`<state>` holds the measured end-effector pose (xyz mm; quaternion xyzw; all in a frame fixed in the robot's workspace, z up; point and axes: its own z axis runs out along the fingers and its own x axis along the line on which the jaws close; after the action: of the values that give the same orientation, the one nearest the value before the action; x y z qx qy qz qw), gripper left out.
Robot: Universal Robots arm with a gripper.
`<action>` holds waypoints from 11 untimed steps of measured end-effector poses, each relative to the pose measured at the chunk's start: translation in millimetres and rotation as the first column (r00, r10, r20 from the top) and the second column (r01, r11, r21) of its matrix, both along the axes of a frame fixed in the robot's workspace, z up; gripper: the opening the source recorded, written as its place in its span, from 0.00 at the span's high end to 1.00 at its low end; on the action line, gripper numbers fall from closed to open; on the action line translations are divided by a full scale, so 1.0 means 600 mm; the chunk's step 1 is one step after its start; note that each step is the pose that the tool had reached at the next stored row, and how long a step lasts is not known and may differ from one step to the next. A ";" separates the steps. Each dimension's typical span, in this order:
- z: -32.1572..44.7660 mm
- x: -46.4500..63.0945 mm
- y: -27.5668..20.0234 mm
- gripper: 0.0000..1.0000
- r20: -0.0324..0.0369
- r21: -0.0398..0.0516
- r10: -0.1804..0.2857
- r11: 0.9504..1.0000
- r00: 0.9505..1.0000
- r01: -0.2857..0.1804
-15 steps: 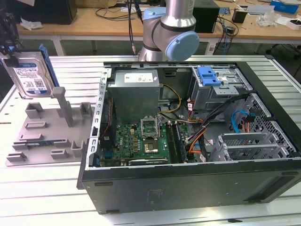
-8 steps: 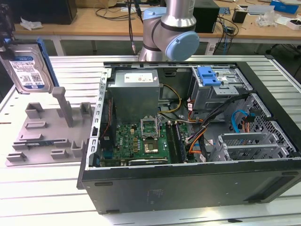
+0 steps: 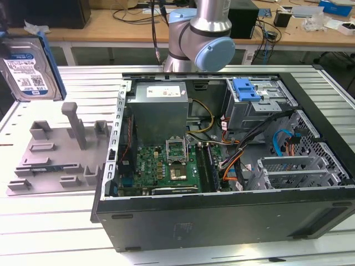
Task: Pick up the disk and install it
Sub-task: 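Pick up the disk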
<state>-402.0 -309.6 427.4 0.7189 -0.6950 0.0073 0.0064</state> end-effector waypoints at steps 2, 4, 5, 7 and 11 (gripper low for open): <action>0.011 0.000 0.0000 0.63 0.000 0.000 0.000 1.000 1.000 0.000; 0.023 0.000 0.0000 0.63 0.000 0.000 0.000 1.000 1.000 0.000; 0.028 0.000 0.0000 0.63 0.000 0.000 0.000 1.000 1.000 0.000; 0.039 0.000 0.0000 0.63 0.000 0.000 0.000 1.000 1.000 0.000; 0.064 0.000 0.0000 0.63 0.000 0.000 0.000 1.000 1.000 0.000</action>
<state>-402.0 -309.6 465.7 0.7189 -0.6950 0.0073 0.0064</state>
